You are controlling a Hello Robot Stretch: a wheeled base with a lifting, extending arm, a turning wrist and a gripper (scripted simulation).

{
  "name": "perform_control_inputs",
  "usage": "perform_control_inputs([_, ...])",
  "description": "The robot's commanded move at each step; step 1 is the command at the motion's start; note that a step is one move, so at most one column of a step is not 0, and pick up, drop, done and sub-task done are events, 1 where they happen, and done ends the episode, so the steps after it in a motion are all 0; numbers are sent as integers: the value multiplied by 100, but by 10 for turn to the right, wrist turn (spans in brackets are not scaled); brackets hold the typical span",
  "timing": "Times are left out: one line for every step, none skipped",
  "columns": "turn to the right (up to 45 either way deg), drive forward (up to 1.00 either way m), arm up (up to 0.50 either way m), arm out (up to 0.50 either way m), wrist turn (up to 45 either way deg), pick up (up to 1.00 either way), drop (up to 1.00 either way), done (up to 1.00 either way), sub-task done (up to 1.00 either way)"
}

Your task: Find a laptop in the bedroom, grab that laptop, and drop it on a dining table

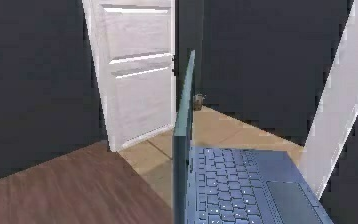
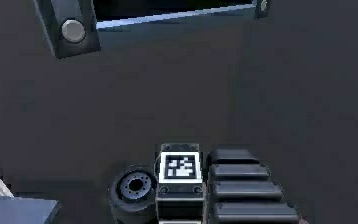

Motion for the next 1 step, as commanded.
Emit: perform_control_inputs([0,75,0,0,0,0,0,0,0])
